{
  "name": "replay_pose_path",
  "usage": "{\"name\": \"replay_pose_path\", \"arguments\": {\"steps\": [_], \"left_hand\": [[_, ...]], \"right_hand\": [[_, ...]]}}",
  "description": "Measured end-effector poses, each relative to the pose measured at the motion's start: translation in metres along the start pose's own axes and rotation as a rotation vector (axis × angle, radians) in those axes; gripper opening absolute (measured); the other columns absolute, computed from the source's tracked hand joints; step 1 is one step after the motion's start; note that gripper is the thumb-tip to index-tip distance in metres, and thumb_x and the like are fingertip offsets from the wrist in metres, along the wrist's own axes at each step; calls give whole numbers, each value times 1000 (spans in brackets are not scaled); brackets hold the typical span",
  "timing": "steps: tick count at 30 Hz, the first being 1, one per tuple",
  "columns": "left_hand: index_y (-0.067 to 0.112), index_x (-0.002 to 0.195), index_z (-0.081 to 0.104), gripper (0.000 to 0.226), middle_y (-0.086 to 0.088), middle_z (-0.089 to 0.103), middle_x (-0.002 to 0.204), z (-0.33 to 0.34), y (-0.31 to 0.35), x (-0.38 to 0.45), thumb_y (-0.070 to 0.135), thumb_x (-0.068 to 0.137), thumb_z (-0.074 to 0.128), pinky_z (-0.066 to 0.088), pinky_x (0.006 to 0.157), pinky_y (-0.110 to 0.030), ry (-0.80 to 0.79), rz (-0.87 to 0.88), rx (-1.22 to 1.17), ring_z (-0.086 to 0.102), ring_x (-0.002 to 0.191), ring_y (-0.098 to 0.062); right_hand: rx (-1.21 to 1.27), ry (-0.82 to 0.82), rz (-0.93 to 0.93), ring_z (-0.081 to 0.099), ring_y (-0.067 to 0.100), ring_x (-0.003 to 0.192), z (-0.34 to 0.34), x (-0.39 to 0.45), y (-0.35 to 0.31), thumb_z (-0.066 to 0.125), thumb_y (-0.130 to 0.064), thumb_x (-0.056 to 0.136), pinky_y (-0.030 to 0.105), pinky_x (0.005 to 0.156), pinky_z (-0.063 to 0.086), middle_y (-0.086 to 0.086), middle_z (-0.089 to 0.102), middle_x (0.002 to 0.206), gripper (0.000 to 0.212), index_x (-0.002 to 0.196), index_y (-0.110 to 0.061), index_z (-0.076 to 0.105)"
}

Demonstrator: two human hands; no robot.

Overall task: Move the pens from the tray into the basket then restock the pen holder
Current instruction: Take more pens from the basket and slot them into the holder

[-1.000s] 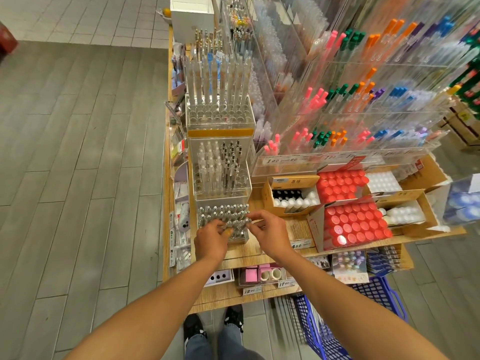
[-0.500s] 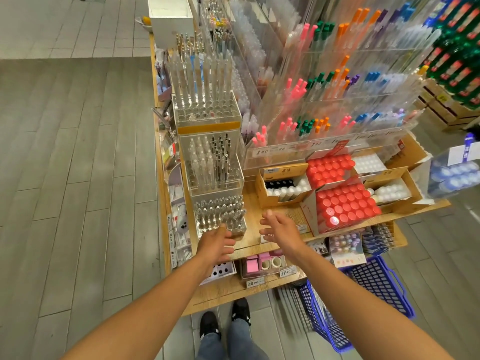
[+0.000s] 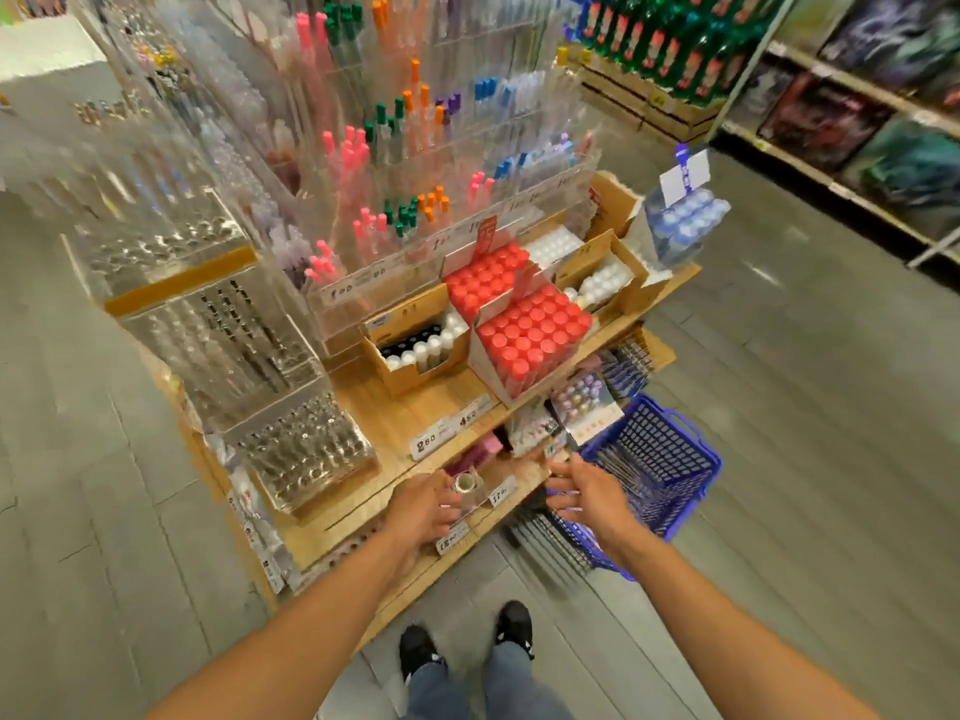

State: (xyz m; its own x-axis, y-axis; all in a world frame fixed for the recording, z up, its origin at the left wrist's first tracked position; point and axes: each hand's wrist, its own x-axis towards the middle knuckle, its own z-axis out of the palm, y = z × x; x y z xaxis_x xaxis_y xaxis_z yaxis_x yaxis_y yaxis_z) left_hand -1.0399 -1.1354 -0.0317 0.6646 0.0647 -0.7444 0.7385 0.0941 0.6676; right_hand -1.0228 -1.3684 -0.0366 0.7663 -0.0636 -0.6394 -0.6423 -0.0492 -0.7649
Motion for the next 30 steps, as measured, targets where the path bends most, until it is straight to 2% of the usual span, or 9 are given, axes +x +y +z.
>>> {"name": "replay_pose_path", "arguments": {"steps": [4,6,8,10,13,16,19,22,30], "left_hand": [[13,101,58,12,-6,64,89,58,4,-3,16,103,47,47,67,-32,-80,-26,60,59,74,-18],[14,96,57,14,-5,61,81,92,3,-5,17,104,46,43,59,-27,-118,-43,101,55,66,-16],[17,92,55,16,-2,55,73,126,1,-8,18,103,45,35,51,-21,-153,-55,136,46,58,-12],[19,91,53,14,-2,54,72,162,-5,-11,17,102,46,35,49,-19,-165,-46,184,45,57,-12],[22,86,52,17,-2,50,74,211,-16,-15,15,100,46,32,44,-16,-210,-67,209,41,57,-12],[16,93,59,15,-5,62,81,259,-31,-9,22,101,48,42,55,-24,-192,-71,243,52,61,-15],[16,101,62,18,-4,68,89,298,-43,-1,25,102,46,48,63,-27,-192,-92,263,60,67,-15],[17,100,61,17,-4,67,90,329,-50,4,23,102,45,46,61,-27,-197,-124,243,58,67,-15],[14,103,59,15,-6,64,88,393,-54,80,16,103,44,44,61,-26,-181,-181,208,56,65,-16]], "right_hand": [[92,101,32,57,14,58,-55,-12,21,38,-32,104,21,52,45,6,64,85,36,106,-5,62],[109,148,39,57,13,55,-84,-17,32,40,-28,103,20,50,44,4,66,81,32,105,-6,63],[114,186,50,58,15,60,-113,-21,43,42,-27,102,25,56,47,5,66,84,30,107,-8,64],[119,200,56,59,18,65,-144,-25,55,42,-29,102,28,61,48,7,66,90,29,106,-9,64],[98,200,62,60,15,63,-187,-29,69,46,-28,100,25,59,46,6,68,89,24,98,-15,65],[79,202,60,62,11,59,-231,-25,80,47,-27,100,21,54,46,7,67,91,23,102,-12,65],[57,204,83,62,12,61,-267,-17,87,50,-27,98,24,59,46,7,67,92,24,107,-9,64],[36,202,115,61,16,68,-295,-7,93,52,-32,98,30,66,48,4,68,90,25,103,-12,66],[-68,208,147,63,12,67,-341,75,93,52,-28,98,20,60,48,3,69,93,17,97,-18,65]]}}
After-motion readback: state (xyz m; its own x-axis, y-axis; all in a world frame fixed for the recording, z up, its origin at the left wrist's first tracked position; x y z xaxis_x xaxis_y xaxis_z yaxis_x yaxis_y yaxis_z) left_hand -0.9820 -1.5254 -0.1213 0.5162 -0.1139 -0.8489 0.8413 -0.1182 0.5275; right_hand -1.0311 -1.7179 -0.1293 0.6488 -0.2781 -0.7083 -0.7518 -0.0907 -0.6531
